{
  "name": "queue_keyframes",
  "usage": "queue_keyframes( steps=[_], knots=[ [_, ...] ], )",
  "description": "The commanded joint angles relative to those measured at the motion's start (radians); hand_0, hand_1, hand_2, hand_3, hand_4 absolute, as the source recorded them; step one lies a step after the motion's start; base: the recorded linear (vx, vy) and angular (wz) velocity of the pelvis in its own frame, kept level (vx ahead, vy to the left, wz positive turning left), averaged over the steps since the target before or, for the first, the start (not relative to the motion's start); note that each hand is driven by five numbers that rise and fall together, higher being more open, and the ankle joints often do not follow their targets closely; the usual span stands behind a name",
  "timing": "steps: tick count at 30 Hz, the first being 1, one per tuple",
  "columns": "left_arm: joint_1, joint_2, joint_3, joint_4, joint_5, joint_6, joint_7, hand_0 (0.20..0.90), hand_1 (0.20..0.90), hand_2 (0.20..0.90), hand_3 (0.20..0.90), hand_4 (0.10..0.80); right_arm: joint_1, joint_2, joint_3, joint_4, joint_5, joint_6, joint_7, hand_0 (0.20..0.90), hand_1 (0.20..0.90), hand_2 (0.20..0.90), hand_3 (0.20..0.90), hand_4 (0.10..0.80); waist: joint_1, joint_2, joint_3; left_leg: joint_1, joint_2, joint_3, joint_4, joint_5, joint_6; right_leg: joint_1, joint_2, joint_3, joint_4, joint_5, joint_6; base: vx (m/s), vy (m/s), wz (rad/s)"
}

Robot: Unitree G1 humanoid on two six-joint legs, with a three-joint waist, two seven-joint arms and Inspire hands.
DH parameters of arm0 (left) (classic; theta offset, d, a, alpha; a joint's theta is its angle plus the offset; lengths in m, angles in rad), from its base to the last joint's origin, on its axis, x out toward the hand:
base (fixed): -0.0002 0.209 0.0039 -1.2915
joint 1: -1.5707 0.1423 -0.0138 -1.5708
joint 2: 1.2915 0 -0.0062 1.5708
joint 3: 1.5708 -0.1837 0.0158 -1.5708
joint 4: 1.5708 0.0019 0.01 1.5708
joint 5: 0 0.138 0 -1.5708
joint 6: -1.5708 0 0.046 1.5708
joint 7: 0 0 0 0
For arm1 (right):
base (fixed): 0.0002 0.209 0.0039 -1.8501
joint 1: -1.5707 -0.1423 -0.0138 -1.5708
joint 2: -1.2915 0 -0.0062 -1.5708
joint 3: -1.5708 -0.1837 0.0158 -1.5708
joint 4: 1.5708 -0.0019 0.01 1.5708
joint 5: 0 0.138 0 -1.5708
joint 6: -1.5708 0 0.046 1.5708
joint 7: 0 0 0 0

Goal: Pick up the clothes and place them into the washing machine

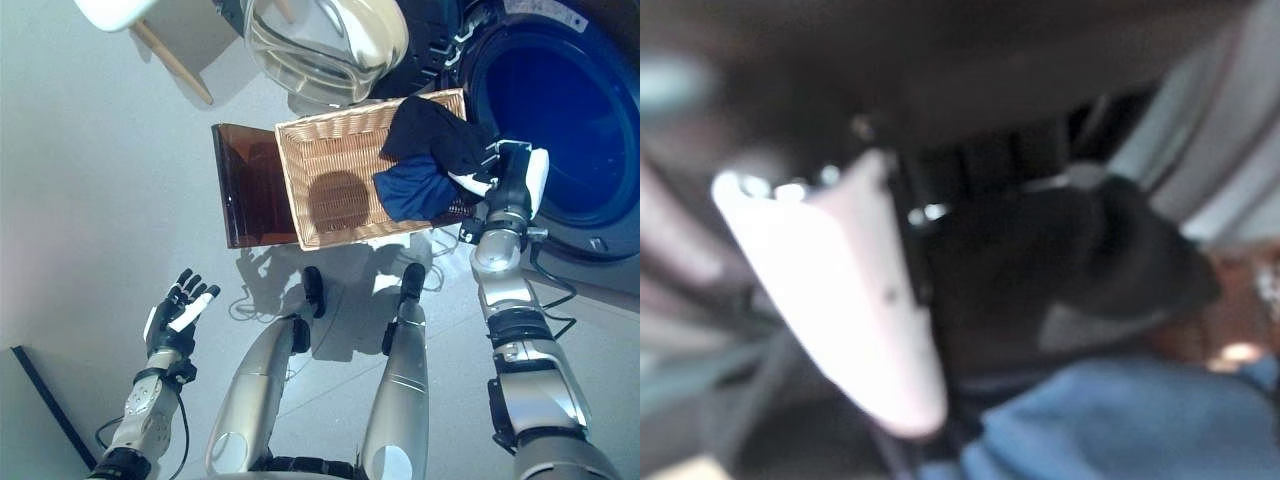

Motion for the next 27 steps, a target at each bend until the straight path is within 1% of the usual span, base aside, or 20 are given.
queue_keyframes(
  steps=[1, 5, 6, 8, 9, 11, 12, 14, 15, 16, 18, 21, 23, 27],
  knots=[
    [0.082, 0.012, 0.040, 0.011, -0.001, -0.041, 0.006, 0.900, 0.900, 0.900, 0.900, 0.800, 0.000, -0.045, -0.071, -0.050, 0.184, -0.173, 0.012, 0.200, 0.200, 0.200, 0.200, 0.300, 0.028, 0.027, -0.126, 0.030, -0.018, -0.010, -0.211, 0.111, -0.077, -0.011, 0.037, -0.037, 0.130, -0.108, -0.030, 0.034, -0.009, 0.00],
    [0.079, 0.006, 0.033, 0.017, -0.009, -0.035, -0.002, 0.900, 0.900, 0.900, 0.900, 0.800, -0.009, -0.050, -0.119, -0.042, 0.343, -0.211, 0.046, 0.200, 0.200, 0.200, 0.200, 0.300, 0.029, 0.033, -0.140, 0.044, -0.021, -0.014, -0.218, 0.112, -0.079, 0.002, 0.042, -0.037, 0.124, -0.113, -0.033, 0.021, -0.016, 0.02],
    [0.079, 0.006, 0.032, 0.017, -0.009, -0.035, -0.002, 0.900, 0.900, 0.900, 0.900, 0.800, -0.009, -0.051, -0.119, -0.041, 0.344, -0.212, 0.048, 0.200, 0.200, 0.200, 0.200, 0.300, 0.029, 0.034, -0.140, 0.044, -0.021, -0.014, -0.219, 0.112, -0.079, 0.002, 0.042, -0.038, 0.124, -0.113, -0.033, 0.000, 0.000, 0.00],
    [0.084, 0.005, 0.025, 0.013, -0.018, -0.033, -0.009, 0.900, 0.900, 0.900, 0.900, 0.800, -0.014, -0.057, -0.137, -0.036, 0.428, -0.226, 0.072, 0.200, 0.200, 0.200, 0.200, 0.300, 0.029, 0.034, -0.149, 0.051, -0.020, -0.016, -0.221, 0.111, -0.080, 0.007, 0.042, -0.037, 0.123, -0.115, -0.034, 0.000, 0.000, 0.00],
    [0.084, 0.005, 0.025, 0.013, -0.018, -0.033, -0.009, 0.900, 0.900, 0.900, 0.900, 0.800, -0.014, -0.057, -0.137, -0.034, 0.430, -0.227, 0.074, 0.200, 0.200, 0.200, 0.200, 0.300, 0.030, 0.034, -0.149, 0.051, -0.019, -0.016, -0.221, 0.111, -0.080, 0.007, 0.043, -0.037, 0.123, -0.115, -0.034, 0.000, 0.000, 0.00],
    [0.082, 0.004, 0.019, 0.021, -0.025, -0.025, -0.015, 0.900, 0.900, 0.900, 0.900, 0.800, -0.030, -0.073, -0.152, -0.007, 0.520, -0.231, 0.102, 0.200, 0.200, 0.200, 0.200, 0.300, 0.030, 0.031, -0.159, 0.056, -0.019, -0.016, -0.221, 0.110, -0.081, 0.016, 0.044, -0.036, 0.119, -0.117, -0.034, 0.000, 0.000, 0.00],
    [0.082, 0.004, 0.019, 0.021, -0.025, -0.025, -0.015, 0.900, 0.900, 0.900, 0.900, 0.800, -0.031, -0.074, -0.152, -0.005, 0.521, -0.231, 0.103, 0.200, 0.200, 0.200, 0.200, 0.300, 0.030, 0.032, -0.159, 0.057, -0.019, -0.016, -0.222, 0.110, -0.081, 0.016, 0.044, -0.036, 0.119, -0.116, -0.034, 0.000, 0.000, 0.00],
    [0.083, 0.006, 0.011, 0.017, -0.028, -0.023, -0.018, 0.900, 0.900, 0.900, 0.900, 0.800, -0.049, -0.088, -0.162, 0.008, 0.581, -0.239, 0.118, 0.200, 0.200, 0.200, 0.200, 0.300, 0.030, 0.032, -0.163, 0.059, -0.019, -0.015, -0.224, 0.110, -0.082, 0.017, 0.044, -0.039, 0.119, -0.118, -0.034, 0.000, 0.000, 0.00],
    [0.081, 0.008, 0.005, 0.023, -0.030, -0.019, -0.022, 0.900, 0.900, 0.900, 0.900, 0.800, -0.081, -0.109, -0.168, 0.048, 0.635, -0.240, 0.132, 0.200, 0.200, 0.200, 0.200, 0.300, 0.032, 0.033, -0.166, 0.060, -0.018, -0.017, -0.224, 0.110, -0.084, 0.017, 0.044, -0.039, 0.118, -0.119, -0.034, 0.000, 0.000, 0.00],
    [0.080, 0.008, 0.005, 0.023, -0.030, -0.019, -0.022, 0.900, 0.900, 0.900, 0.900, 0.800, -0.083, -0.111, -0.167, 0.051, 0.638, -0.240, 0.135, 0.200, 0.200, 0.200, 0.200, 0.300, 0.032, 0.034, -0.165, 0.060, -0.018, -0.017, -0.224, 0.110, -0.084, 0.017, 0.044, -0.039, 0.119, -0.119, -0.034, 0.000, 0.000, 0.00],
    [0.083, 0.008, -0.005, 0.025, -0.039, -0.017, -0.026, 0.900, 0.900, 0.900, 0.900, 0.800, -0.121, -0.131, -0.177, 0.083, 0.716, -0.249, 0.148, 0.200, 0.200, 0.200, 0.200, 0.300, 0.035, 0.034, -0.168, 0.061, -0.019, -0.018, -0.223, 0.109, -0.085, 0.018, 0.047, -0.037, 0.120, -0.121, -0.035, 0.000, 0.000, 0.00],
    [0.084, 0.008, -0.013, 0.032, -0.044, -0.013, -0.030, 0.900, 0.900, 0.900, 0.900, 0.800, -0.151, -0.151, -0.179, 0.117, 0.757, -0.247, 0.158, 0.200, 0.200, 0.200, 0.200, 0.300, 0.035, 0.035, -0.171, 0.065, -0.018, -0.016, -0.224, 0.109, -0.085, 0.019, 0.047, -0.037, 0.120, -0.123, -0.036, 0.000, 0.000, 0.00],
    [0.084, 0.012, -0.027, 0.035, -0.054, -0.006, -0.035, 0.900, 0.900, 0.900, 0.900, 0.800, -0.226, -0.193, -0.177, 0.199, 0.827, -0.244, 0.167, 0.200, 0.200, 0.200, 0.200, 0.300, 0.041, 0.038, -0.177, 0.065, -0.019, -0.017, -0.224, 0.107, -0.087, 0.017, 0.047, -0.037, 0.123, -0.126, -0.036, 0.000, 0.000, 0.00],
    [0.084, 0.017, -0.042, 0.035, -0.065, 0.001, -0.042, 0.900, 0.900, 0.900, 0.900, 0.800, -0.325, -0.250, -0.167, 0.319, 0.896, -0.228, 0.169, 0.200, 0.200, 0.200, 0.200, 0.300, 0.049, 0.046, -0.180, 0.066, -0.021, -0.016, -0.226, 0.108, -0.089, 0.018, 0.046, -0.036, 0.124, -0.130, -0.036, 0.000, 0.000, 0.00]
  ],
)
